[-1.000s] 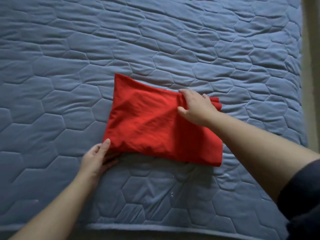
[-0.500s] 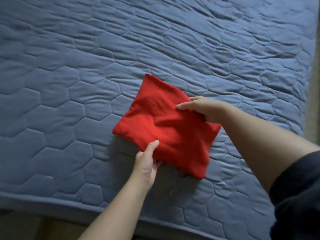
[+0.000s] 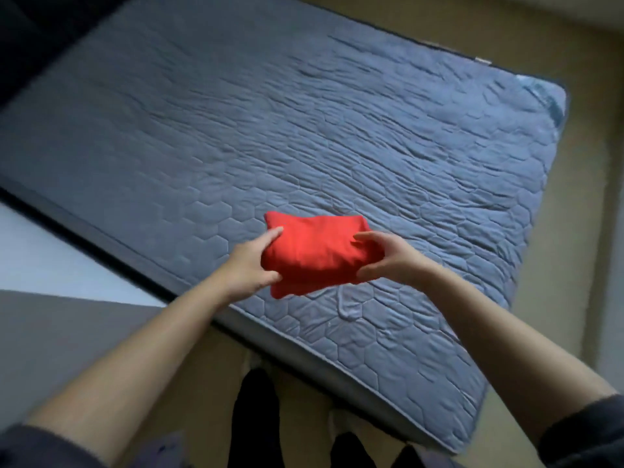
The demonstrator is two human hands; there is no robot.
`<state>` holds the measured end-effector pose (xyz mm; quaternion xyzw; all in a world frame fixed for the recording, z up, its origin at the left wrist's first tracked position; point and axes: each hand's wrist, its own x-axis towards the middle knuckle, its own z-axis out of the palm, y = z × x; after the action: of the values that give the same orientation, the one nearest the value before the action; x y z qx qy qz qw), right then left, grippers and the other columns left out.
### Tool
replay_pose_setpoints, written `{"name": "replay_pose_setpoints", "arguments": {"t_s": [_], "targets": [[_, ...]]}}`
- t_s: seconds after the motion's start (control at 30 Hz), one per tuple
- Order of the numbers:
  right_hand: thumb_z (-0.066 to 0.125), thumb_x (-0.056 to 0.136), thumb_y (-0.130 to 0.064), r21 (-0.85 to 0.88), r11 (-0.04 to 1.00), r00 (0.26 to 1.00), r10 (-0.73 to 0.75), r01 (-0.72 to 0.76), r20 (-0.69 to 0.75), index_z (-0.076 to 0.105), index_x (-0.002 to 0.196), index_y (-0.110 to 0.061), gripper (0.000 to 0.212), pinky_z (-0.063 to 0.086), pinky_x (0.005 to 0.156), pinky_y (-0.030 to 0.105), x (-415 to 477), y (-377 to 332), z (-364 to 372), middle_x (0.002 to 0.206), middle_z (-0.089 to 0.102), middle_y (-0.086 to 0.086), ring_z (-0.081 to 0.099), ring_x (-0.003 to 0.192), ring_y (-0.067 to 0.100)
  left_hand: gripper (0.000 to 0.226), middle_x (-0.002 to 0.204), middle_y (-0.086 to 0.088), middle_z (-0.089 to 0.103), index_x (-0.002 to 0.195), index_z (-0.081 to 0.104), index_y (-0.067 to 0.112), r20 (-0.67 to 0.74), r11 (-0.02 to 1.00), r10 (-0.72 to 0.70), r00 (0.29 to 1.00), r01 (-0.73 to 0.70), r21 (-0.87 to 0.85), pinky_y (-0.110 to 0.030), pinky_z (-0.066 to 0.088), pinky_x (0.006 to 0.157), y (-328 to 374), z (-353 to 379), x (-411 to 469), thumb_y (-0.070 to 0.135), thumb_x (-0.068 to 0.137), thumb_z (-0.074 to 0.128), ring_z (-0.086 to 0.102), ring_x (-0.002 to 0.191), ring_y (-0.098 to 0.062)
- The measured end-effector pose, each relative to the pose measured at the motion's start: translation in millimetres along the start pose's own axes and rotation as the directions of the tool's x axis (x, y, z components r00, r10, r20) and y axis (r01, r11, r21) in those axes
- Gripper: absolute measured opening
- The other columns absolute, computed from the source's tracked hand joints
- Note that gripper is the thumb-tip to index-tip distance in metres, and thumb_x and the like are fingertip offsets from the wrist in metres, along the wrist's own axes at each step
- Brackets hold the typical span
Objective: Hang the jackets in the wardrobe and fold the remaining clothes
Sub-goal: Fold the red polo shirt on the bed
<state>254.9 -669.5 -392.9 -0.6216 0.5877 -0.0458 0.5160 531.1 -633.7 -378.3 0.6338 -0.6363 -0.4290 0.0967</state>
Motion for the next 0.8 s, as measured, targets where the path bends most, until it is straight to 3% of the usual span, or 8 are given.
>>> {"name": "replay_pose_setpoints", "arguments": {"t_s": [0.13,0.27,0.37,0.43,0.5,0.63,0.7,0.8], "targets": [[0.073,0.068,-0.017,-0.474,0.849,0.966,-0.259,0.234,0.014,0.063,0.119,-0.024,0.052,0.043,0.089,0.030,-78,-53,19,0.116,0.063,0.004,0.059,0.109,0.025,0.062,0.127,-0.015,0.057,0.131,0.055,0.009,-0.180,0.984,0.052,0.982,-0.019,0.179,-0.020,0.032,0.101,41,-9,-110,-0.002,0.072,0.068,0.052,0.120,-0.024],[0.070,0.068,-0.023,-0.597,0.713,0.884,-0.467,0.368,-0.012,0.069,0.099,-0.027,0.031,0.041,0.084,0.033,-143,-104,24,0.104,0.054,-0.002,0.055,0.103,0.021,0.034,0.090,-0.005,0.054,0.105,0.070,0.017,-0.482,0.985,0.024,0.876,0.062,0.161,-0.030,0.043,0.084,50,-41,-220,0.004,0.073,0.072,0.056,0.090,-0.023],[0.075,0.071,-0.003,-0.141,0.802,0.814,-0.573,0.581,0.097,0.070,0.094,-0.006,0.023,0.045,0.091,0.037,-176,-147,38,0.111,0.061,0.006,0.059,0.103,0.022,0.023,0.092,0.005,0.052,0.093,0.066,0.023,-0.582,0.986,-0.127,0.803,0.041,-0.160,-0.018,0.046,0.080,46,-64,-304,0.005,0.081,0.072,0.055,0.085,-0.008],[0.070,0.077,-0.001,0.316,0.798,0.791,-0.583,0.513,0.186,0.069,0.095,-0.003,0.018,0.049,0.080,0.034,-202,-177,59,0.094,0.069,0.005,0.064,0.087,0.017,0.016,0.087,0.008,0.063,0.094,0.064,0.021,-0.593,0.902,-0.221,0.774,-0.070,-0.426,-0.018,0.049,0.073,44,-69,-357,0.006,0.087,0.064,0.059,0.079,-0.006],[0.072,0.075,-0.012,0.574,0.748,0.768,-0.569,0.334,0.295,0.073,0.091,-0.015,0.016,0.053,0.069,0.024,-226,-201,89,0.085,0.073,-0.001,0.068,0.079,0.010,0.012,0.084,0.006,0.071,0.099,0.064,0.017,-0.655,0.783,-0.339,0.676,-0.183,-0.594,-0.019,0.052,0.069,44,-64,-402,0.013,0.090,0.058,0.064,0.077,-0.007],[0.073,0.077,-0.011,0.508,0.818,0.684,-0.534,0.271,0.496,0.066,0.105,-0.011,0.029,0.055,0.071,0.021,-271,-231,164,0.095,0.075,0.003,0.070,0.085,0.012,0.016,0.078,0.000,0.074,0.096,0.067,0.013,-0.678,0.610,-0.568,0.466,-0.314,-0.727,-0.018,0.052,0.056,36,-47,-492,0.024,0.093,0.056,0.069,0.066,-0.009],[0.066,0.082,-0.004,0.511,0.829,0.698,-0.505,0.228,0.508,0.066,0.101,-0.004,0.019,0.056,0.067,0.025,-294,-242,202,0.087,0.074,0.008,0.070,0.076,0.016,0.020,0.080,-0.004,0.075,0.099,0.067,0.010,-0.614,0.515,-0.671,0.415,-0.334,-0.789,-0.020,0.053,0.054,25,-31,-541,0.026,0.094,0.056,0.070,0.066,-0.013],[0.066,0.085,-0.012,0.501,0.859,0.709,-0.419,0.106,0.567,0.068,0.098,-0.007,0.014,0.057,0.059,0.029,-338,-257,258,0.077,0.072,0.010,0.068,0.065,0.018,0.026,0.080,-0.008,0.074,0.096,0.068,0.008,-0.435,0.272,-0.809,0.395,-0.404,-0.873,-0.023,0.055,0.055,7,11,-609,0.030,0.095,0.054,0.071,0.065,-0.015]]}}
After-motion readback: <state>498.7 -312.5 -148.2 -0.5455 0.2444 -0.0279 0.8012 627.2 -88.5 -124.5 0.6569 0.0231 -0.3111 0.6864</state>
